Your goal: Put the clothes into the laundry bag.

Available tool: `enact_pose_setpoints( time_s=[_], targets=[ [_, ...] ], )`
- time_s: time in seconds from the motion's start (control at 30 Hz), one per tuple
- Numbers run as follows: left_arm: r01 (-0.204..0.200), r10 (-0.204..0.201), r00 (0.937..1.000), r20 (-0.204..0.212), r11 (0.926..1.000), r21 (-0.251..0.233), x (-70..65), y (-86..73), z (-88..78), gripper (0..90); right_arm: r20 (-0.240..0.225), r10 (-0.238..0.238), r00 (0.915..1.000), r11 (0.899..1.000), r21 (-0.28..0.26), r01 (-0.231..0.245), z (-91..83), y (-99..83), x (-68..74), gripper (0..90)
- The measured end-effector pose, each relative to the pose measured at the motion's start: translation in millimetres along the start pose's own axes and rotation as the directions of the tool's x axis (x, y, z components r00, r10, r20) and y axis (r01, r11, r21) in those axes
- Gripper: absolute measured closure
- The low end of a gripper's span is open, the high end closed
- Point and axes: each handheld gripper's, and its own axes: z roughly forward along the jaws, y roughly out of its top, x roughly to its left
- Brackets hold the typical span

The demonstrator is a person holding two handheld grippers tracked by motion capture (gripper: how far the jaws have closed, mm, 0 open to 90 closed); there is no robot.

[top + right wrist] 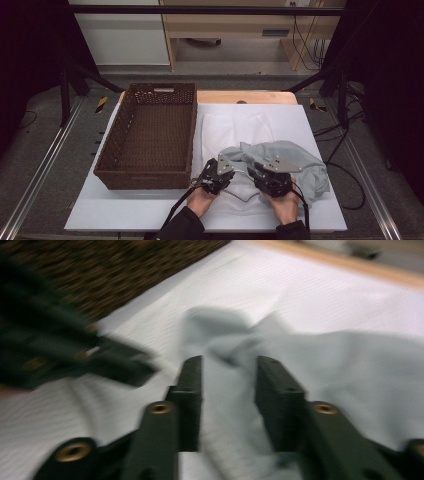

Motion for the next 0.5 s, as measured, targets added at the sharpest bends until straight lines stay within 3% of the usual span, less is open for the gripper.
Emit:
enact_pose_setpoints(
  time_s=[0.1,0.23,0.27,0.3,0.33,0.4,0.43,0.5],
  targets=[
    [-0.002,0.002,1.0,0.003,1.0,-0.001,-1.3,-0.1,-1.1,87.4,0.059,0.043,0.9973,0.998,-0.037,-0.041,-0.1,9.4,-13.1,43.6],
    [-0.002,0.002,1.0,0.002,1.0,-0.005,-1.5,-0.4,-1.8,87.3,0.09,0.05,0.9947,0.999,-0.005,-0.05,19.2,17.1,-20.3,34.1],
    [0.004,-0.004,1.0,0.005,1.0,-0.006,-0.9,-0.8,-2.3,87.3,0.107,0.028,0.9939,0.998,0.059,-0.034,40.8,18.3,-22.4,33.2],
    [0.005,-0.005,1.0,0.005,1.0,-0.007,-0.5,-1.1,-2.7,87.3,0.107,0.028,0.9939,0.998,0.059,-0.034,40.8,18.3,-22.4,33.2],
    [0.006,-0.006,1.0,0.006,1.0,-0.006,-0.2,-1.4,-3.2,87.4,0.136,0.028,0.9904,0.993,0.112,-0.043,55.7,16.6,-23.8,33.4],
    [0.004,-0.004,1.0,0.008,0.9999,-0.01,-0.4,-2.4,-4.1,87.4,0.141,0.031,0.9895,0.991,0.127,-0.049,62.5,14.7,-25.4,34.9],
    [0.0,0.0,1.0,0.009,0.9999,-0.011,-0.4,-3.3,-4.2,87.4,0.159,0.038,0.9865,0.985,0.161,-0.064,72.3,10.1,-29.2,38.9],
    [0.001,-0.001,1.0,0.009,0.9999,-0.011,-0.5,-3.7,-4.4,87.4,0.169,0.039,0.9848,0.979,0.189,-0.071,75.4,8.0,-30.7,41.6]
  ],
)
